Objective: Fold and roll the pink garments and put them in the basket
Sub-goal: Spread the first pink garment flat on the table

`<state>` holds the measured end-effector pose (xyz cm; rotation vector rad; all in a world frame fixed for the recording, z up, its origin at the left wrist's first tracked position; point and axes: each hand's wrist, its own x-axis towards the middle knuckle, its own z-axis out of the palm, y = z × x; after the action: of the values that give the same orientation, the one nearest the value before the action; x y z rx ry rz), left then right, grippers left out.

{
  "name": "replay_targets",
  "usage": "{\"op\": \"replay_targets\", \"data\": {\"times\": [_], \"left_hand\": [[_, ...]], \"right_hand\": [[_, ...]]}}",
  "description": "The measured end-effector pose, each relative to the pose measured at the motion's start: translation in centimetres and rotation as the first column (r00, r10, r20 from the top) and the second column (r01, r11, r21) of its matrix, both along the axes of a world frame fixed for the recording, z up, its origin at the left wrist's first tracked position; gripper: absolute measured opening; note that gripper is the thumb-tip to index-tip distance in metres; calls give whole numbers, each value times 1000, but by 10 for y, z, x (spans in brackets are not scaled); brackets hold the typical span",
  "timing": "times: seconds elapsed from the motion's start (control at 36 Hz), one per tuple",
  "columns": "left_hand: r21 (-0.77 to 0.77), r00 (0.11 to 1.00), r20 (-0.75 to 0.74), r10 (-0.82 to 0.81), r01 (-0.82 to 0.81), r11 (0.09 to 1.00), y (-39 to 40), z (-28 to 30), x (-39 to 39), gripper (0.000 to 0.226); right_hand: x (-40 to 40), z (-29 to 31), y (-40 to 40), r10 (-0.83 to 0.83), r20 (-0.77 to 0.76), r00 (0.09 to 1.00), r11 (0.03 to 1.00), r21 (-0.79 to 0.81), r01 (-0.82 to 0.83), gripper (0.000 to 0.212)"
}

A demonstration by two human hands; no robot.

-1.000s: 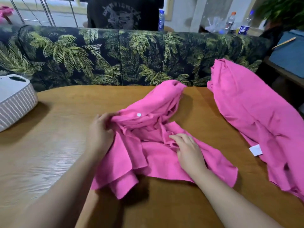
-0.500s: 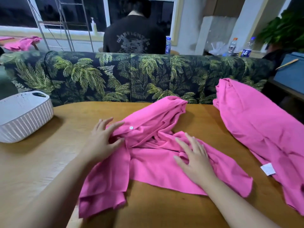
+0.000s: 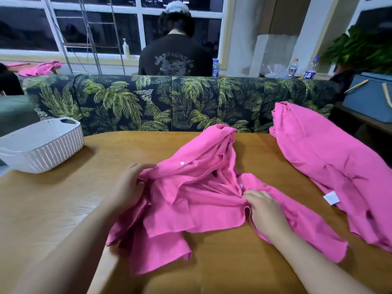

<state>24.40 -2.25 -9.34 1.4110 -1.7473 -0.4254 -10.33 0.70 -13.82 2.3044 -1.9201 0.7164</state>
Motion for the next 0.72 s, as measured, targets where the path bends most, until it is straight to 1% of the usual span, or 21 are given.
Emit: {"op": "replay_targets", "data": {"times": [0.06,0.08,0.14,0.19,0.25,0.28,0.31,0.36,0.39,0.42,0.44,0.47,0.53,0.56,0.58,0.61,0.64,0.69,0.72], "left_hand": [[-59,987,-107,123,-130,990,6,9,2,62],[-76,976,-127,178,-189,979,8,12,4,60],[-97,961,-95,258,-267,959,8,12,11,56],[-79,967,-51,249,-253,964,7,6,20,52],[-13,984,-30,175,-176,984,9,3,22,43],[28,992,-18,125,-124,992,12,2,20,41],[71,997,6,72,-73,995,15,2,16,44],[172,999,24,-31,27,985,18,0,6,59],[235,998,8,-58,54,970,21,0,1,63],[290,997,-42,-67,76,954,23,1,-3,65],[327,989,-131,-61,101,940,26,3,-5,64],[338,966,-253,-44,130,932,27,5,-6,64],[320,876,-481,-15,192,928,30,10,-5,64],[304,838,-545,-8,206,930,32,13,-4,64],[289,812,-583,-2,210,934,34,17,-3,63],[272,806,-593,-2,202,941,35,20,-1,62],[257,801,-598,0,191,947,37,22,2,61],[244,804,-595,8,170,955,40,25,8,59],[242,806,-592,14,161,957,41,24,12,58]], "right_hand": [[-15,-2,5,-60,16,998,998,-9,60,33],[-22,-1,9,-94,7,996,996,4,94,30],[-32,1,15,-161,-26,987,986,45,162,23],[-32,5,20,-202,-81,976,972,104,210,23],[-28,13,23,-249,-132,960,949,166,269,22],[-23,16,25,-258,-120,959,947,163,276,25],[-15,20,29,-243,-81,967,958,137,253,37],[6,32,37,-132,37,991,989,66,129,67],[18,37,40,-57,61,996,996,78,52,75],[31,41,44,30,57,998,993,116,-36,77],[43,43,47,123,39,992,979,161,-128,77],[56,44,48,205,6,979,958,202,-202,74],[77,39,46,303,-49,952,924,261,-281,67],[85,33,45,335,-55,941,911,273,-309,62],[92,27,43,359,-71,931,903,280,-326,52],[96,21,42,379,-91,921,901,265,-344,41],[99,17,41,394,-101,914,903,227,-364,35],[96,12,36,383,-49,923,916,152,-372,46],[92,11,33,362,-34,932,923,149,-354,50]]}}
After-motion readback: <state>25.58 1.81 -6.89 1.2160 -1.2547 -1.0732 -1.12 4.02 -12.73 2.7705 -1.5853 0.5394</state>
